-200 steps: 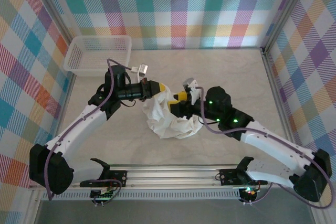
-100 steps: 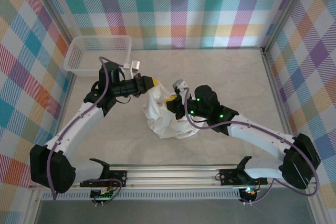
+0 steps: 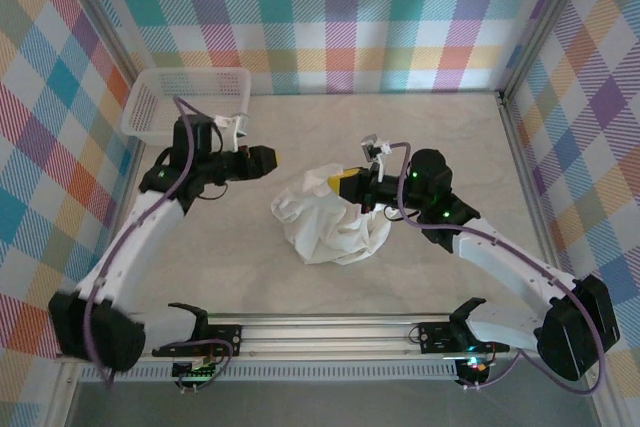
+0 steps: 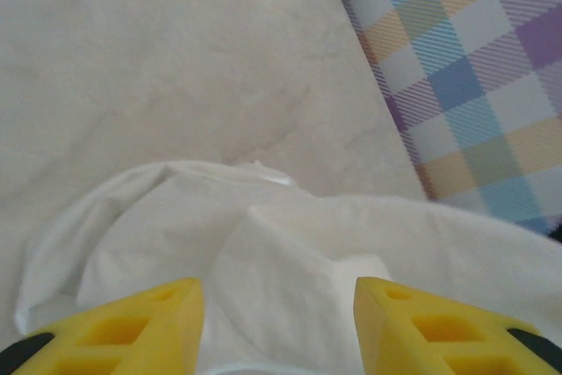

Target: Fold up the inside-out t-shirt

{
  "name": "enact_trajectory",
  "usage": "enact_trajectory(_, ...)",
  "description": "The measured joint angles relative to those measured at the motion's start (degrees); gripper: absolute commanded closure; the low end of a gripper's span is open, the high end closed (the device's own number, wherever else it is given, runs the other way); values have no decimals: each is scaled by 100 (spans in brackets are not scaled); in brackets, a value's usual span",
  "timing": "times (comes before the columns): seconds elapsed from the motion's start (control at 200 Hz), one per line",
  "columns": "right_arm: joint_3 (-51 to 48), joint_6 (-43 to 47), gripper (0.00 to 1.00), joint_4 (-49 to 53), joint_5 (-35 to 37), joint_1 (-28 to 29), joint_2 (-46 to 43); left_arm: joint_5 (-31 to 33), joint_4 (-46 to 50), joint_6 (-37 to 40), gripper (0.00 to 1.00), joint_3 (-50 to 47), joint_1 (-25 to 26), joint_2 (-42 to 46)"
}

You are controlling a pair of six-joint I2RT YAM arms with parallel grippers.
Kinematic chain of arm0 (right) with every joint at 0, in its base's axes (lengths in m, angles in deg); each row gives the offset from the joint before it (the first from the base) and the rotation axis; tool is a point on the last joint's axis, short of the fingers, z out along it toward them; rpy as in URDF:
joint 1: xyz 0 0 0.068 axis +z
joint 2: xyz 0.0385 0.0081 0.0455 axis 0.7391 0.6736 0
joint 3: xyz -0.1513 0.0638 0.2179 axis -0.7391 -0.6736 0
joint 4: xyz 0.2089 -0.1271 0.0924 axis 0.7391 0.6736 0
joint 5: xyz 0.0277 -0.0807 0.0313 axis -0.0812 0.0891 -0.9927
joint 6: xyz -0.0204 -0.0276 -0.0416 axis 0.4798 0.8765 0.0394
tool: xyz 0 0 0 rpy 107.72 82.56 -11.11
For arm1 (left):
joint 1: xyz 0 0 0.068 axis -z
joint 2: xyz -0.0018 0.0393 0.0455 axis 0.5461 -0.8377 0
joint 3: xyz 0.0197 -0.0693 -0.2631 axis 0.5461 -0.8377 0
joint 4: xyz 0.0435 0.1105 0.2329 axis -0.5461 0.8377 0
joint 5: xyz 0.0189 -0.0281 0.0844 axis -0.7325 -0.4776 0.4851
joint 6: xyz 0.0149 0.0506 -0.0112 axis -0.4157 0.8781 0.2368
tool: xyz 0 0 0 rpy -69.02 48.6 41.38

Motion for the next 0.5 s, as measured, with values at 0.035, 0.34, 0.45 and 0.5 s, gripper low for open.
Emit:
enact_trajectory(0.035, 2, -31, 100, -35, -114, -4, 39, 245, 74, 210, 52, 0, 240, 289)
enact_trajectory(0.34, 483, -101, 100, 428, -1204, -4, 769, 195, 887, 616, 45, 1307, 992, -1005)
enact_trajectory(0.45, 538, -15, 100, 852, -1073, -4, 752, -181, 1187, 555, 46, 1290, 1198, -1849)
enact_trajectory(0.5, 538, 94, 100, 1145, -872, -4, 715, -310, 1316, 481, 57, 1012, 1274, -1965)
